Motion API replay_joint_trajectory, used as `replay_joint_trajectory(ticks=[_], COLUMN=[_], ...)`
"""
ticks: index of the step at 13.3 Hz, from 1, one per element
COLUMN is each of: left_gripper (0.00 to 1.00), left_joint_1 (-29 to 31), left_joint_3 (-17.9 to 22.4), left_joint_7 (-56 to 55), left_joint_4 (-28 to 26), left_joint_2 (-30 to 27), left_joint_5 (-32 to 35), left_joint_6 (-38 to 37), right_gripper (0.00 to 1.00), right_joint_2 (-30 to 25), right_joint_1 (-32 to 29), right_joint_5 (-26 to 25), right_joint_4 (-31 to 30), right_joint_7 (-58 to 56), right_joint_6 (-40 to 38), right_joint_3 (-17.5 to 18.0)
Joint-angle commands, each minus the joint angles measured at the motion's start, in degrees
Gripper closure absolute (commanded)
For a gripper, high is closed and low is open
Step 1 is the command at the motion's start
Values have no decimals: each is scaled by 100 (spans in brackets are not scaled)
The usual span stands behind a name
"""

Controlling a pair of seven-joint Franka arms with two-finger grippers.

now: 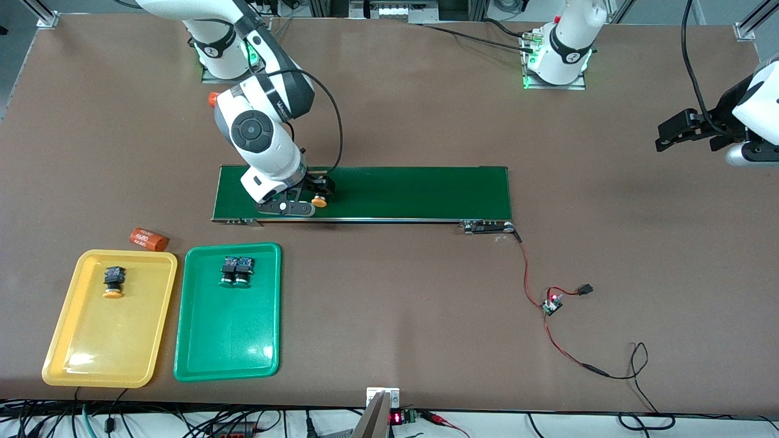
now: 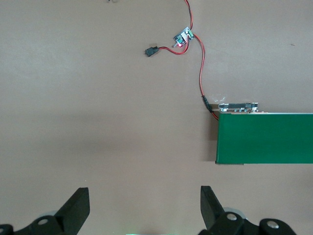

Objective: Sort buttons by color to trays
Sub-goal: 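Move the right gripper to the second yellow button on the belt, then grasp the second yellow button with the right gripper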

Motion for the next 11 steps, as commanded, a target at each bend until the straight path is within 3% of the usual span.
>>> replay_joint_trajectory(ticks=[1,5,6,9,10,11], left_gripper=[0,0,0,0,0,0], left_joint_1=[-11,-11,-11,-11,-11,-11], left_joint_3=[-20,6,15,15,15,24], left_joint_7=[105,105,114,114,114,106], left_joint_4=[206,206,206,206,206,206], left_joint_2=[87,87,87,87,87,87], left_joint_5=[139,139,139,139,139,139], left_joint_6=[-153,-153,-144,-153,-153,-153], right_gripper=[0,0,6,30,44,70], right_joint_2=[115,264,282,317,317,308], right_joint_1=[27,54,45,19,10,1], right_joint_5=[50,32,24,-29,-29,-29], right_joint_4=[-56,-144,-187,-302,-319,-319], right_joint_7=[230,222,213,82,-23,-77], right_joint_6=[258,276,276,276,276,259], right_joint_3=[5,-3,-12,-38,-56,-100])
